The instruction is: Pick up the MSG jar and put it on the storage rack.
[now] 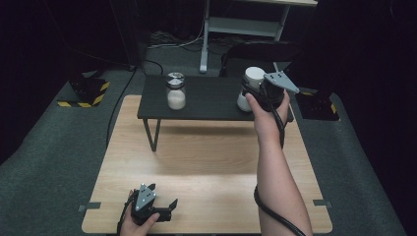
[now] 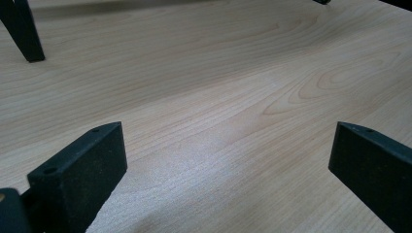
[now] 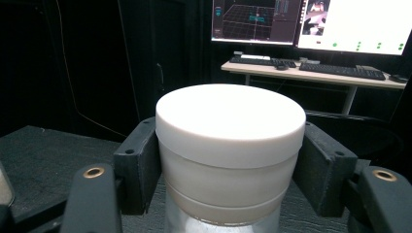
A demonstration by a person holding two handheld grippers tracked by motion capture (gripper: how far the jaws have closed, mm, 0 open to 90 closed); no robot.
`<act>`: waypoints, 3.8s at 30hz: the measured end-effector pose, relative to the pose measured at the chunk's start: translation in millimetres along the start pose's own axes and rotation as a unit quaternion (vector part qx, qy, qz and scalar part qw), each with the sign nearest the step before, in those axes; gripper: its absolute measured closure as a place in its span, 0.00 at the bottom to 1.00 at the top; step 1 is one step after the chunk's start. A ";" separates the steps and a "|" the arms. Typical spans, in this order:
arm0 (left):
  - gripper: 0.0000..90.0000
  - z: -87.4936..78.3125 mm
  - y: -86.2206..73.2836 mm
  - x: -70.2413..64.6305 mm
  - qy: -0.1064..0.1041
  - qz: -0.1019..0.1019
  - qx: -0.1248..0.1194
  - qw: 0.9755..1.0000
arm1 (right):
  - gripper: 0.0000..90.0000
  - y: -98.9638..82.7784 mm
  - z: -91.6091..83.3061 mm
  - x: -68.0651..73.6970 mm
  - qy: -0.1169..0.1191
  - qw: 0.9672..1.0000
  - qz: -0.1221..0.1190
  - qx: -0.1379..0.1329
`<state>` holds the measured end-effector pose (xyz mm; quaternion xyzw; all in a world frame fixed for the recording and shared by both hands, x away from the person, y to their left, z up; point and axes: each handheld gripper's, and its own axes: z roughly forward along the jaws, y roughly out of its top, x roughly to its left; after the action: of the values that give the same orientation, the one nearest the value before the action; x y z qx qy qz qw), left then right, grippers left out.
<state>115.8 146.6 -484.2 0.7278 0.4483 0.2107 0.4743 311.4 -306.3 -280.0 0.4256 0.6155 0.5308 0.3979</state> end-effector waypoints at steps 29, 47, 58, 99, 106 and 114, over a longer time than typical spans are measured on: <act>0.00 0.2 0.6 -1.9 0.000 0.012 0.002 1.000 | 0.00 -7.3 -20.6 -4.8 0.021 0.999 0.023 -0.010; 0.00 0.3 0.9 -2.4 0.001 0.013 0.003 1.000 | 0.00 -24.5 -58.4 -10.3 0.046 0.999 0.011 -0.027; 0.00 0.5 1.1 -4.1 0.003 0.019 0.003 1.000 | 0.00 -38.4 -79.2 -11.7 0.056 0.998 0.002 -0.031; 0.00 0.2 0.5 -4.8 0.003 0.022 0.001 1.000 | 0.00 -126.3 -135.9 -15.4 0.091 0.996 -0.011 -0.010; 0.00 0.1 0.4 -4.9 0.004 0.023 0.001 1.000 | 0.00 -143.6 -143.0 -17.6 0.091 0.996 -0.004 0.003; 0.00 -0.1 0.0 -5.6 0.004 0.024 0.000 1.000 | 0.00 -166.4 -152.0 -17.1 0.091 0.996 -0.001 0.026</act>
<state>112.9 141.8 -483.5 0.7375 0.4326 0.2254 0.4671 156.8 -382.6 -426.2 0.3853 0.6634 0.5501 0.3299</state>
